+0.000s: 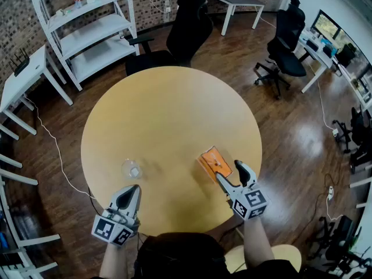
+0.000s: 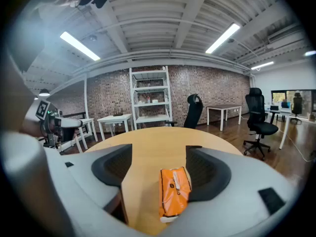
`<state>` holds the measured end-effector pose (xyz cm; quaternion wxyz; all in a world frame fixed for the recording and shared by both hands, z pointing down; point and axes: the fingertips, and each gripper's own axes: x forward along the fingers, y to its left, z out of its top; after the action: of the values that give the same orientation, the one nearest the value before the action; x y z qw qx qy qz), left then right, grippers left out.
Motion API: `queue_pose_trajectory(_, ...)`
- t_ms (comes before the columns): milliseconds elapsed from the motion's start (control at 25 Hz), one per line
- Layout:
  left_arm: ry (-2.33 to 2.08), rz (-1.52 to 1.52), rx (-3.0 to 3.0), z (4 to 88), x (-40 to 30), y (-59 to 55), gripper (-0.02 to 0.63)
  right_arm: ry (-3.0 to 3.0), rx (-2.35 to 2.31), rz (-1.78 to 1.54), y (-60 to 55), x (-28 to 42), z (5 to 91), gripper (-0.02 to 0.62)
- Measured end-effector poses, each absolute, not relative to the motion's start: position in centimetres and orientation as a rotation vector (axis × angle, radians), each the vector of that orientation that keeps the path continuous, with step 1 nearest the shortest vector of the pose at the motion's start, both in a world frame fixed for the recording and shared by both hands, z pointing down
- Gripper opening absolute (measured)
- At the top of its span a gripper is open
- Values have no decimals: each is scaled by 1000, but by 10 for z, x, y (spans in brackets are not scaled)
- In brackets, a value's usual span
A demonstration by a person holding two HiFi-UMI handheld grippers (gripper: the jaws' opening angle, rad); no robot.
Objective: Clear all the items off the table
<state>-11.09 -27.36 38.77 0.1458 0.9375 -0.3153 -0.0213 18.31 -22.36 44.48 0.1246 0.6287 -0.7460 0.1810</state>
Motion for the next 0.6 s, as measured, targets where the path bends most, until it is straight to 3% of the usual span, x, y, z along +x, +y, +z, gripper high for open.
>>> queue_pose_trajectory(160,-871,-31,2685,412,-85,-294,2,-2055,1805,511,-260,207,490,352)
queue_pose_trajectory(240,-870,-60,2641,422,-75,-301,2,-2002,1774,557,-267,217,515,431)
queue_pose_trajectory(480,-841,-54,2563,448,-55,-317,2,-1907,1599,726,-283,225,587,433)
queue_pose_trajectory(560,-830,-61,2525,455,-53,-318,2,-1879,1523,819,-282,226,610,509)
queue_pose_trajectory(600,-831,-67,2507,458,-54,-318,2,-1864,1493,846,-282,226,620,509)
